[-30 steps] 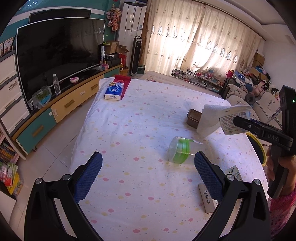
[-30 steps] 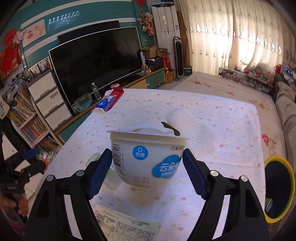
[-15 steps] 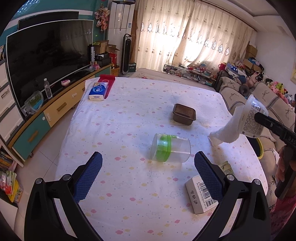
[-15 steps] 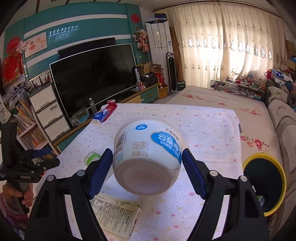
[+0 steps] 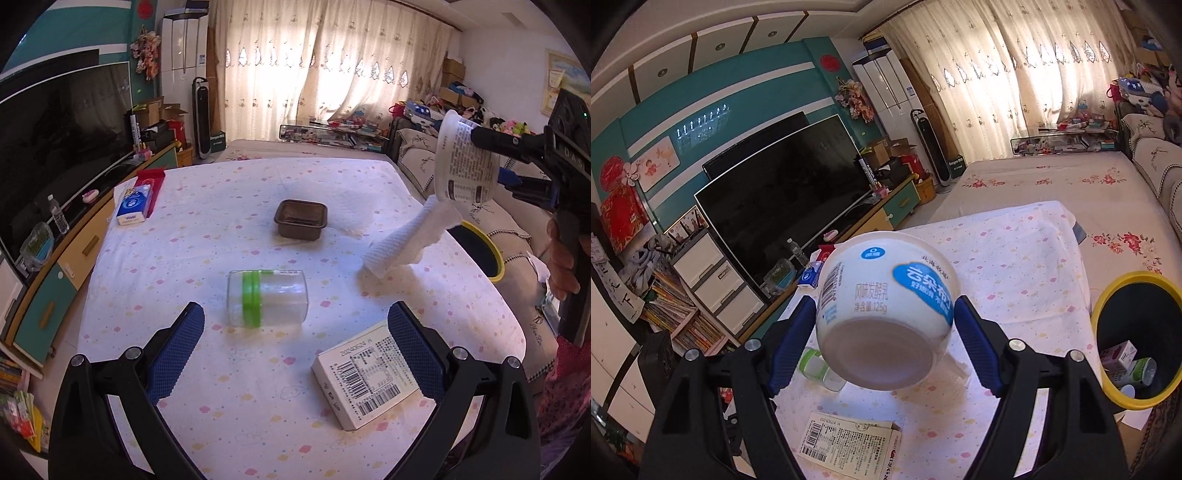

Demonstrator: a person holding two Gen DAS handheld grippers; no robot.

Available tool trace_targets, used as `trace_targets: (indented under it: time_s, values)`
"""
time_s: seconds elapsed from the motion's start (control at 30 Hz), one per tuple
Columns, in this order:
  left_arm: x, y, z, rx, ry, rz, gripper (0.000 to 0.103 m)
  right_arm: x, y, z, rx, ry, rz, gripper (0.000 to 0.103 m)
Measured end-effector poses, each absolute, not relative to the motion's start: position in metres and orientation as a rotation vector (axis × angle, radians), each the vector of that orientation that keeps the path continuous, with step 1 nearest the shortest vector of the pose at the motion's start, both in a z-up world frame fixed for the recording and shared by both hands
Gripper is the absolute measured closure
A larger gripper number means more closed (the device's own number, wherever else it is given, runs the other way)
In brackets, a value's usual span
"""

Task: Collect trash
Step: 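Lift the yogurt cup and carry it toward the bin with the right gripper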

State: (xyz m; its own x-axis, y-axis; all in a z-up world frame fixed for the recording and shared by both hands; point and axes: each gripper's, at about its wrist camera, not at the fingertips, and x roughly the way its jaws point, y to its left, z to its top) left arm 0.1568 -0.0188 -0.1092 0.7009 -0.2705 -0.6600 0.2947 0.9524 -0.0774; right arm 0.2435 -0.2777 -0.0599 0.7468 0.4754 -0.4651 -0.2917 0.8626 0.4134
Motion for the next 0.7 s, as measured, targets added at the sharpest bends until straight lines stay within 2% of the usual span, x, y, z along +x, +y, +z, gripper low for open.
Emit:
trace_targets:
  time_s: [0.43,0.7]
  values:
    - [0.165,-0.048,-0.111,0.053,0.747,-0.379,0.005,0.222,-0.292,-0.01,0.303,0.47,0.454,0.03]
    - [0.169,-0.058,-0.112,0.073,0.759,-0.39,0.005,0.226,-0.349,-0.034,0.346,0.497,0.287,0.03]
